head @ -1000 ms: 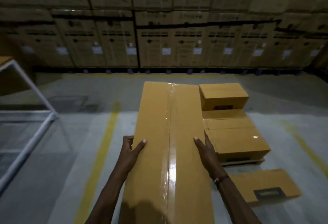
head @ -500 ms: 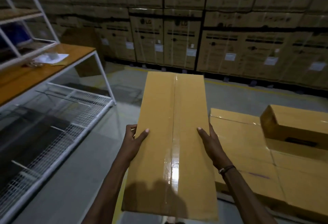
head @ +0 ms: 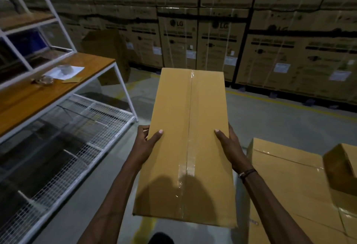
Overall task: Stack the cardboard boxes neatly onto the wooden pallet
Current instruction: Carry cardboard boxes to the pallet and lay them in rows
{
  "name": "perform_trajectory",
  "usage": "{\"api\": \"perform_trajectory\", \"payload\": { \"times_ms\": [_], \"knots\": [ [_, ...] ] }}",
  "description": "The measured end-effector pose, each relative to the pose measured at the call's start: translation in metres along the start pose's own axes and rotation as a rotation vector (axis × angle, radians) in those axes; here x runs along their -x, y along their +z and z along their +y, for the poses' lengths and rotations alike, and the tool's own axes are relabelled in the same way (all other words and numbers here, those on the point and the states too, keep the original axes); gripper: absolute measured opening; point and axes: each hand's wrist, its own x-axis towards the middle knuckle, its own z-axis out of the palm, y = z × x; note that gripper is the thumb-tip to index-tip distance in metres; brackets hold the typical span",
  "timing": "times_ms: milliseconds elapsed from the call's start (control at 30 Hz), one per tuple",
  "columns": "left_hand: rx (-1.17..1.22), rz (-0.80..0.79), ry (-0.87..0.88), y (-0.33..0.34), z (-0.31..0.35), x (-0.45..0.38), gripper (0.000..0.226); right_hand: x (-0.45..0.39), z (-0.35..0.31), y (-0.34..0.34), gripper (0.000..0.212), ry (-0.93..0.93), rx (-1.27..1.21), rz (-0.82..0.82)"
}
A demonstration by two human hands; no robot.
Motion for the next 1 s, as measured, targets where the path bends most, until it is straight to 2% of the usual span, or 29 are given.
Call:
{"api": "perform_trajectory", "payload": {
  "times_ms": [333,433,633,700,833,1000],
  "knots": [
    [-0.062,-0.131,-0.016,0.059,0.006,-0.212,0.047,-0.161,0.017,-0.016,0.058,0.04,-0.026,0.161],
    [-0.079,-0.211,-0.01,0.082,0.008,-0.289,0.052,-0.214,0.016,-0.019,0.049,0.037,-0.026,0.258],
    [-0.157,-0.439,0.065,0.153,0.047,-0.428,0.048,-0.306,0.011,-0.043,0.057,0.056,-0.069,0.512],
    [-0.17,-0.537,0.106,0.184,0.059,-0.465,0.049,-0.325,0.011,-0.057,0.059,0.055,-0.08,0.593],
    [-0.211,-0.718,0.125,0.268,0.073,-0.518,0.051,-0.342,0.022,-0.098,0.077,0.082,-0.149,0.783],
    [-0.267,-0.971,0.143,0.398,0.079,-0.543,0.047,-0.336,0.03,-0.154,0.059,0.124,-0.224,1.032]
  ]
}}
